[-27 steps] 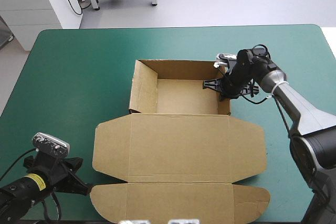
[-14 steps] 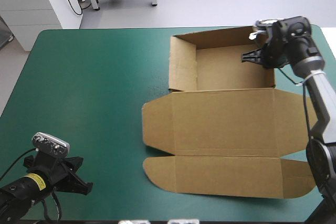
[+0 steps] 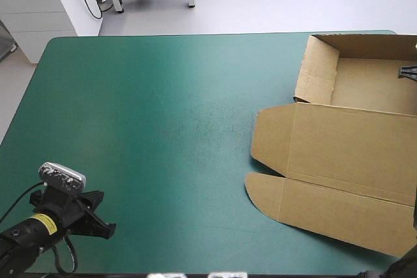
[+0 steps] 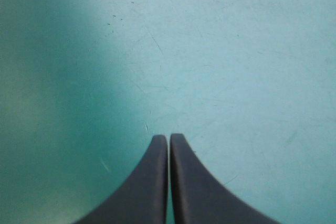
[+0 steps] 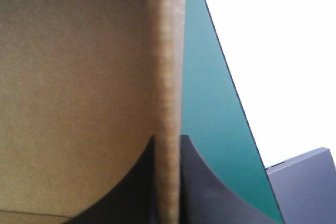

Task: Fold the box

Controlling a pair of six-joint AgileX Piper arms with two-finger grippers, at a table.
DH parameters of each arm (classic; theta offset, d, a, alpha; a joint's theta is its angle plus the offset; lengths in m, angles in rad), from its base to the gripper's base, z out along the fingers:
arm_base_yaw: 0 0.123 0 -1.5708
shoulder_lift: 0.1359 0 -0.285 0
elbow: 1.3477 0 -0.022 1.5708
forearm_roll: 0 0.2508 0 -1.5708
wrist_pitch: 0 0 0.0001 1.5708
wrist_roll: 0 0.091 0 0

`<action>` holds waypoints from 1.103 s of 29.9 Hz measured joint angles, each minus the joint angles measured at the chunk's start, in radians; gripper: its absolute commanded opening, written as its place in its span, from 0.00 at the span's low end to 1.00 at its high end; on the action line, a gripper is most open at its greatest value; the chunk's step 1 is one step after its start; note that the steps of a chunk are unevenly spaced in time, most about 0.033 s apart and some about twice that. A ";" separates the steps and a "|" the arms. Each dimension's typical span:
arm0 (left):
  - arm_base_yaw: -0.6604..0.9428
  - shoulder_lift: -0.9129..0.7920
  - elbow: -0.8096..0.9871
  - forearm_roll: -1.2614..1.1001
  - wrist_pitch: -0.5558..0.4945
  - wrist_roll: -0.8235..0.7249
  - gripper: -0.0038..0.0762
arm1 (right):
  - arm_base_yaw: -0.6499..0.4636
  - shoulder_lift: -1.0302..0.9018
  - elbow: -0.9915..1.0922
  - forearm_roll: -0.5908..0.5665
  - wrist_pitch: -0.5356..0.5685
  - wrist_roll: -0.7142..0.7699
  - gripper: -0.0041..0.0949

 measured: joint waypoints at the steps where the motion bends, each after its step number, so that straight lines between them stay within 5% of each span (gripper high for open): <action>1: 0.000 0.000 0.000 0.000 0.000 0.000 0.04 | -0.026 0.006 0.000 0.027 0.000 -0.014 0.02; 12: 0.000 0.000 0.000 0.000 -0.001 0.000 0.04 | -0.142 0.122 0.000 0.190 -0.005 -0.127 0.07; 25: 0.000 0.000 0.000 0.000 0.007 0.000 0.04 | -0.145 0.167 0.000 0.216 -0.008 -0.127 0.66; 33: 0.000 0.000 0.000 0.000 0.008 -0.003 0.04 | -0.145 0.154 -0.028 0.224 -0.008 -0.108 0.65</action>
